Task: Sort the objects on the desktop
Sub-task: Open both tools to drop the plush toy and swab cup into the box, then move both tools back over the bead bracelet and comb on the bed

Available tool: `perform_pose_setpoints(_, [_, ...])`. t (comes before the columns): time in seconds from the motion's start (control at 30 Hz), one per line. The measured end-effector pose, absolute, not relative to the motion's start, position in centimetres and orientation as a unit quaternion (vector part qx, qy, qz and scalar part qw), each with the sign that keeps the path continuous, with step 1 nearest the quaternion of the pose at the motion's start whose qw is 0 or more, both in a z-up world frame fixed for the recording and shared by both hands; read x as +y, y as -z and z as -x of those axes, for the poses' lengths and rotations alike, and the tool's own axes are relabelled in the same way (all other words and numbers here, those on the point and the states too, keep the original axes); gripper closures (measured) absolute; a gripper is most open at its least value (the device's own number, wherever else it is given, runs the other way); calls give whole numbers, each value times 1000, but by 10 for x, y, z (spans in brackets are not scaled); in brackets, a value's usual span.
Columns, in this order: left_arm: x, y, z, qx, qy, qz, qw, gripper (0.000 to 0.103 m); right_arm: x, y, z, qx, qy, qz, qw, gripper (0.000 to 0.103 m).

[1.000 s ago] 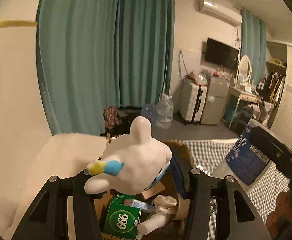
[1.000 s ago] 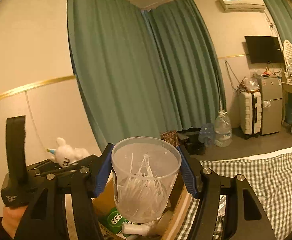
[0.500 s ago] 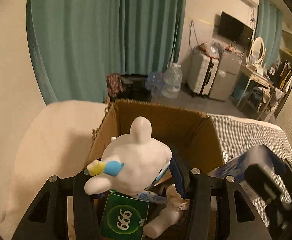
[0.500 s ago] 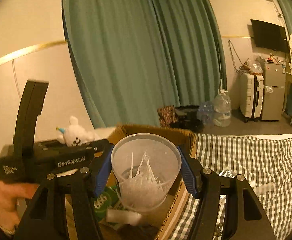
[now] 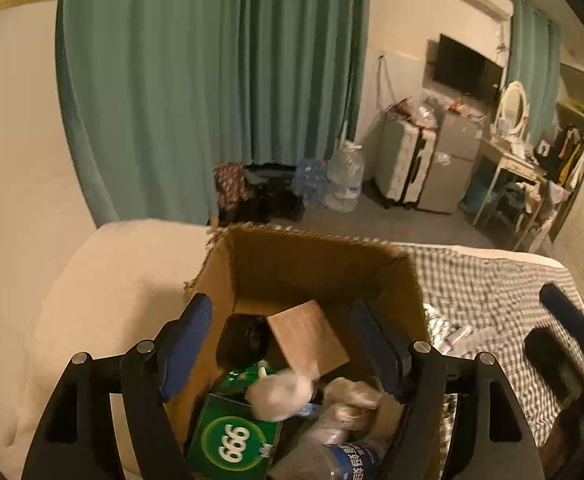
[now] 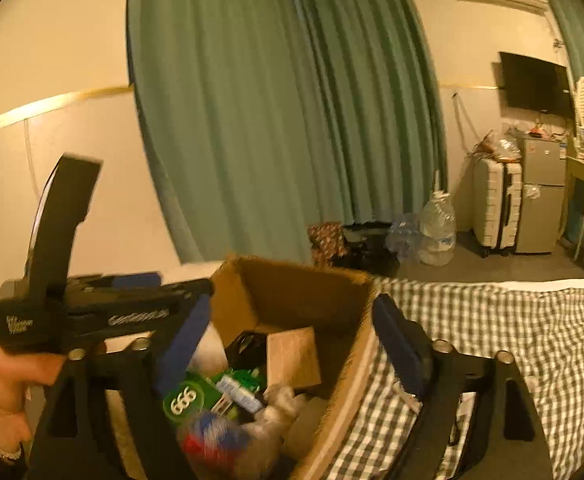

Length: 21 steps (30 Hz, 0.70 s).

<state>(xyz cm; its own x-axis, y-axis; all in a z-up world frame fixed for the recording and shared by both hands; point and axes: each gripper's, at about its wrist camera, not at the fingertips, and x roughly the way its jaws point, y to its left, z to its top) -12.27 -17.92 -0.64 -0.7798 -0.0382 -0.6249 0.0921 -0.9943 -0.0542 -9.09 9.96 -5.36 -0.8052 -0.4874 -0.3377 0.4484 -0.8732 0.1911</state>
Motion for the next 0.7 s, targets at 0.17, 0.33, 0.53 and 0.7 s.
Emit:
perform_pose_setpoints(0.17, [-166,-9,115,18,954,-298,39,16,133,21,86,-61,957,-165,232,8])
perform_pose_setpoints(0.33, [-148,-27,105,12,966,-254,45,0,172,-12,77,-64,968,-132,204,0])
perform_pose_setpoints(0.53, [-124,-42,91,20,976,-214,41,0,215,-38,68,-68,980,-112,153,0])
perform_pose_setpoints(0.7, [-92,-49,82,25,980,-194,25,0,251,-45,57,-22,984,-110,137,0])
